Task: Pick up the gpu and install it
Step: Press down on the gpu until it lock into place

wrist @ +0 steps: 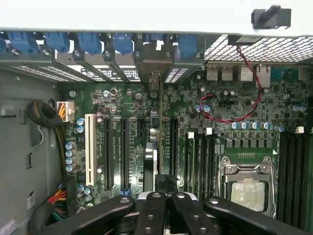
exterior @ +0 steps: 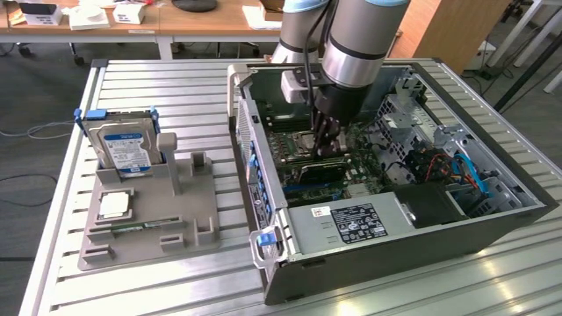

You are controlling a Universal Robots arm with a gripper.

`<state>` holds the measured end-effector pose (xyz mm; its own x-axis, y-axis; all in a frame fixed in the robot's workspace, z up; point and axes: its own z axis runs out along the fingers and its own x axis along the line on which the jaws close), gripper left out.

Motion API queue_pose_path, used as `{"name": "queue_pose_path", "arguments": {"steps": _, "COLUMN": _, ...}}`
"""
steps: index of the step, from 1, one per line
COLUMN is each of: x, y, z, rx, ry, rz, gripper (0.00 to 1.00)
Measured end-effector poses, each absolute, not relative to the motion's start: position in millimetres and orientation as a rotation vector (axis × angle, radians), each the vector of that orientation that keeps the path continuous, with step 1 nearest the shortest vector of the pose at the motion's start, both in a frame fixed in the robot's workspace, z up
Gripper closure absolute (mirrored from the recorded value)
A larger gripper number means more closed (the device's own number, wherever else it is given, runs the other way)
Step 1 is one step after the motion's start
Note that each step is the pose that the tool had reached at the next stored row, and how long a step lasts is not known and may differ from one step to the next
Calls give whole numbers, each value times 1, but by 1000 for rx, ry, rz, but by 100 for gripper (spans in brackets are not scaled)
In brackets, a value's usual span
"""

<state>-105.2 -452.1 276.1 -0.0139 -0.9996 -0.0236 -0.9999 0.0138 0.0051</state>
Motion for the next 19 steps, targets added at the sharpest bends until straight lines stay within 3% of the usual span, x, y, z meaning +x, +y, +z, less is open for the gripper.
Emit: {"name": "queue_pose_path", "arguments": {"steps": 19, "x": -105, "y": -452, "z": 268, "rx": -2196, "ry": 2227, "rz": 32, "gripper": 89}}
